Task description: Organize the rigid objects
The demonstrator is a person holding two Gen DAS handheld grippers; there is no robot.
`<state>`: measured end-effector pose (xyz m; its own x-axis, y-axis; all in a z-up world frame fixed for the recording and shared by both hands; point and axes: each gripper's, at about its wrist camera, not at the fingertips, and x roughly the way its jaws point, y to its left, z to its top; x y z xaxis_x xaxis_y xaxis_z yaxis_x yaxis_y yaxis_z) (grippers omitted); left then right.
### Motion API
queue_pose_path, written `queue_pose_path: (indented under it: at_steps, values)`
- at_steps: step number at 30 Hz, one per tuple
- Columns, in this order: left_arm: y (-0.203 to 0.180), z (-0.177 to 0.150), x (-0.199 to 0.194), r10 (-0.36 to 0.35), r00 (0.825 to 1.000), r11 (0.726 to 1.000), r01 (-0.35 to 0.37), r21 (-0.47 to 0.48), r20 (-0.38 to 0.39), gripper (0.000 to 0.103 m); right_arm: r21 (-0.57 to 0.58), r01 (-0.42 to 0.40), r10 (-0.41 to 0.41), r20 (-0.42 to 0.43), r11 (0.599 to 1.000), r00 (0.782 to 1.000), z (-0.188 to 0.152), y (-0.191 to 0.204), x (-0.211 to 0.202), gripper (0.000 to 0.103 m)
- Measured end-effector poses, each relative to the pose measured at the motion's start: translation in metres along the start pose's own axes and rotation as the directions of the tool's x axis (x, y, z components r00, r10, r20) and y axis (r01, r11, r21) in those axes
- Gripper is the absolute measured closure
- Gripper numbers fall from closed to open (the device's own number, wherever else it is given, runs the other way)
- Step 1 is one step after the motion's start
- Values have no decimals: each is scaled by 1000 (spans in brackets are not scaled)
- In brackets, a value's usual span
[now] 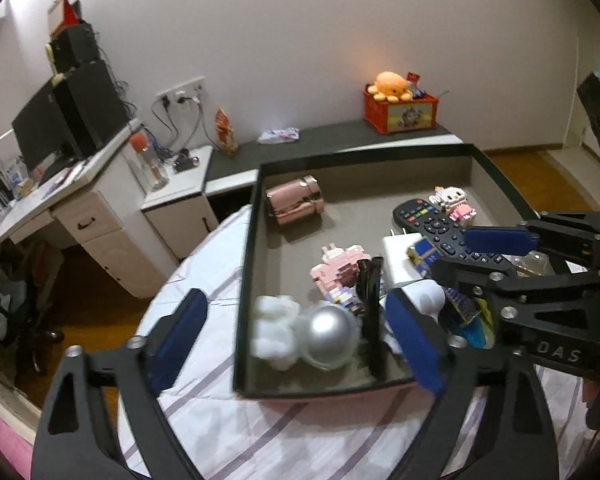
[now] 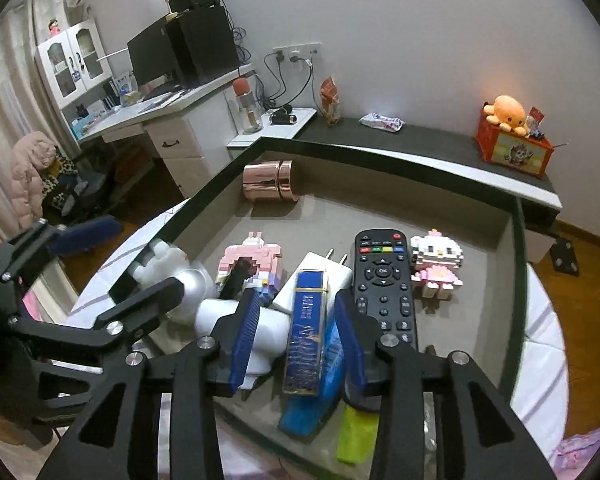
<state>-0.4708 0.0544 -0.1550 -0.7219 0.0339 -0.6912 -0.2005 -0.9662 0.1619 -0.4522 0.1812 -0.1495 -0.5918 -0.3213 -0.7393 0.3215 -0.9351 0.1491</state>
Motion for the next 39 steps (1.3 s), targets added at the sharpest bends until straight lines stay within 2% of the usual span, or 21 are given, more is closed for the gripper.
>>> queue_pose_path:
  at_steps: [2, 4, 8, 12, 16, 25, 29, 34, 39]
  values:
    - [4, -2, -10, 1, 1000, 1000, 0, -13, 12, 5, -7, 38, -38, 18, 999, 999, -1, 4, -10, 43]
    - [8, -3, -21, 10, 1000, 1000, -9, -26, 21, 1, -7, 59, -58, 30, 998, 998, -2, 7, -20, 36]
    - [12, -6, -44, -4, 999, 999, 6, -37, 52, 0, -8, 104, -104, 55, 995, 993, -7, 12, -42, 22]
    - [13, -10, -64, 11, 997, 999, -8, -40, 71, 0, -8, 141, -140, 81, 990, 987, -11, 18, -63, 18]
    - [15, -15, -85, 12, 995, 999, -7, -51, 95, 0, -12, 162, -159, 119, 987, 980, -18, 25, -87, 0]
    - [13, -31, -136, 5, 988, 999, 3, -51, 152, 0, -15, 199, -193, 183, 980, 964, -40, 42, -138, 0]
    - [16, -41, -170, 7, 979, 998, 7, -65, 205, 0, -12, 213, -205, 235, 977, 950, -53, 55, -169, 0]
    - [20, -55, -220, 2, 959, 997, 20, -75, 283, 0, -9, 223, -209, 314, 975, 926, -69, 76, -211, 0]
    - [22, -67, -271, 25, 928, 996, 8, -88, 373, 0, -9, 199, -179, 391, 980, 903, -82, 102, -252, 0]
